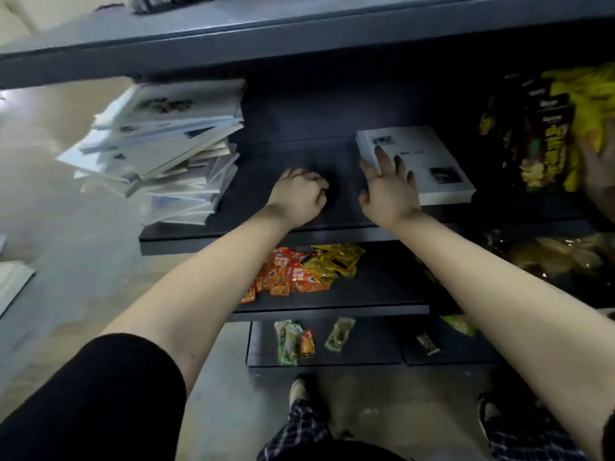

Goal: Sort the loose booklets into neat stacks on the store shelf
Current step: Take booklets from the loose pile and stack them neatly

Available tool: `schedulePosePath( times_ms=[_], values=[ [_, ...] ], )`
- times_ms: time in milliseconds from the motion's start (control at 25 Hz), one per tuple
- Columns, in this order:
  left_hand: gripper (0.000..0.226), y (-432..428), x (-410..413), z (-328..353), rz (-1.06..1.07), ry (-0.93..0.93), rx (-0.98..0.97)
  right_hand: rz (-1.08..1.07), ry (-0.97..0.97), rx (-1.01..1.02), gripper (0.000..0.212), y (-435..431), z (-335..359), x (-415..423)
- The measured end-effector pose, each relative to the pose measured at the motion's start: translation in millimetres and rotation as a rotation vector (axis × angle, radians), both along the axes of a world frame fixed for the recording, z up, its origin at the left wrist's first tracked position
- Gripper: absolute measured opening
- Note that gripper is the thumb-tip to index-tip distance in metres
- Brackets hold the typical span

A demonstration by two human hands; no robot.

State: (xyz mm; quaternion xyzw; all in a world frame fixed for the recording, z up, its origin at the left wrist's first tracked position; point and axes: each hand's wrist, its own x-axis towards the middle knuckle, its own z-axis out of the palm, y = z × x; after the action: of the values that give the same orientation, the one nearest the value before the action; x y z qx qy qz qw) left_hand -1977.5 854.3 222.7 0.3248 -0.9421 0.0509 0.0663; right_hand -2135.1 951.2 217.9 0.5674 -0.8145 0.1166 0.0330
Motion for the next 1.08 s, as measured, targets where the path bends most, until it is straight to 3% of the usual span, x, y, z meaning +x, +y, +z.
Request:
schedulePosePath(
  times_ms=[200, 560, 680, 840, 920, 1080],
  values=[
    [0.038, -16.0, 62.6, 37.4, 0.077, 0.133, -0.134, 0.083, 0.007, -0.044, 0.061, -40.0, 23.3, 57.9],
    [0.036, -67.2, 225.0, 67.6, 0.254, 0.237, -0.233, 0.346, 0.025, -0.348, 0.049, -124.6, 57.0, 209.9],
    [0.048, -95.7, 273.5, 77.2, 0.3, 0.308, -0.254, 0.379, 0.019, -0.381, 0.046, -148.5, 66.1, 255.7],
    [0.05, -125.9, 299.8, 76.3, 0.336, 0.381, -0.27, 0.405, 0.129, -0.341, 0.05, -178.6, 69.7, 277.8],
    [0.052, -137.5, 303.5, 71.6, 0.304, 0.393, -0.271, 0.348, 0.091, -0.316, 0.053, -196.3, 75.0, 277.6],
    [0.053, -161.7, 293.3, 75.5, 0.292, 0.412, -0.155, 0.254, 0.105, -0.28, 0.051, -213.2, 77.7, 266.2]
  ],
)
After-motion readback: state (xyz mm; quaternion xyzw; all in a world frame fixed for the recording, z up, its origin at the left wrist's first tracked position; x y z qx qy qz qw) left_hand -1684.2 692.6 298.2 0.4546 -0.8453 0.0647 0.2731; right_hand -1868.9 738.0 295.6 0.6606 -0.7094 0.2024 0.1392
